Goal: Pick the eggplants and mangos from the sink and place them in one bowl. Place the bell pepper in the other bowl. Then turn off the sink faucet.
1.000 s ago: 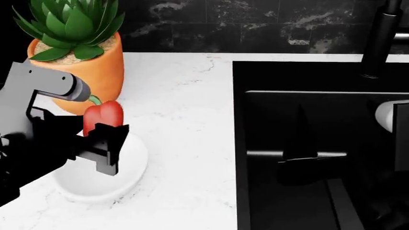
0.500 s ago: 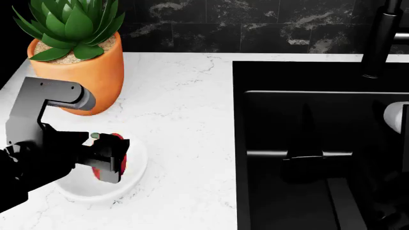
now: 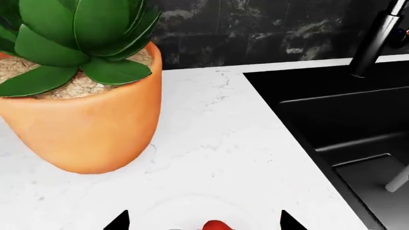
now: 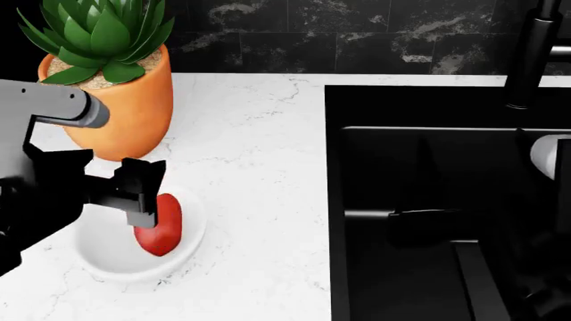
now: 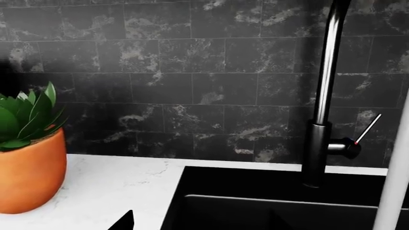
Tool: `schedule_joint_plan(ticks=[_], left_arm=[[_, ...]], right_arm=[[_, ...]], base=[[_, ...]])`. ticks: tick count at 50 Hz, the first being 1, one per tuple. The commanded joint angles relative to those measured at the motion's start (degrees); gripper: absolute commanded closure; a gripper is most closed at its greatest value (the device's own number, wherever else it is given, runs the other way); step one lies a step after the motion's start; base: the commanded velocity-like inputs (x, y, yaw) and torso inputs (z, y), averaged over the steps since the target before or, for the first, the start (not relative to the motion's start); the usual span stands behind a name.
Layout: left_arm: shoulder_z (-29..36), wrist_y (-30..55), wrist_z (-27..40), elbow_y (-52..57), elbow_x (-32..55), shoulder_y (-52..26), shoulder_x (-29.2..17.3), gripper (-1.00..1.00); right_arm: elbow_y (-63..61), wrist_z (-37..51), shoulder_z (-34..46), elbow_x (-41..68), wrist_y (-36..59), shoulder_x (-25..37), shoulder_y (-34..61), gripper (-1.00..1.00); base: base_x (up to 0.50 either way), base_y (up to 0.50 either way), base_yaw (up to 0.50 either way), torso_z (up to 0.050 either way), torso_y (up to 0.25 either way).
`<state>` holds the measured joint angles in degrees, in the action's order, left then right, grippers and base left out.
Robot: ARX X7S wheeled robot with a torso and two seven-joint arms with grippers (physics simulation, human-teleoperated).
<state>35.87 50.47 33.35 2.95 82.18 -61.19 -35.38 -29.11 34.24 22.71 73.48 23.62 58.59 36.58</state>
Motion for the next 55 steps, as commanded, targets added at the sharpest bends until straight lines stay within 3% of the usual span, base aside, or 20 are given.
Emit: schedule_joint_plan(ticks=[1,8,12,55], left_arm=[[-3.5,-2.59,8.17,11.13,0.74,1.54,-3.84,-1.0],[-4.83,-4.27,10.55,16.09,0.74,5.72,-7.18,-1.0],[-4.48,-4.89,10.48,15.66,-0.2,6.75,-6.84,-1.0],[-4.8,-4.72,11.4,15.23,1.12,5.06,-6.49,-1.0]], right_arm=[[1.43,-1.47,0.93,-3.29,0.44,-1.8,2.75,-1.0],[3.36,-1.68,2.42,-3.94,1.71,-3.23,3.28,-1.0],[3.48,-1.15,3.44,-3.59,4.1,-3.27,4.88,-1.0],[0.9,0.32,0.62,-2.51,1.28,0.02,0.71,-1.0]], base=[[0.0,0.0,0.0,0.0,0.0],[0.0,0.0,0.0,0.0,0.0],[0.0,-0.05,0.0,0.0,0.0],[0.0,-0.5,0.0,0.0,0.0]])
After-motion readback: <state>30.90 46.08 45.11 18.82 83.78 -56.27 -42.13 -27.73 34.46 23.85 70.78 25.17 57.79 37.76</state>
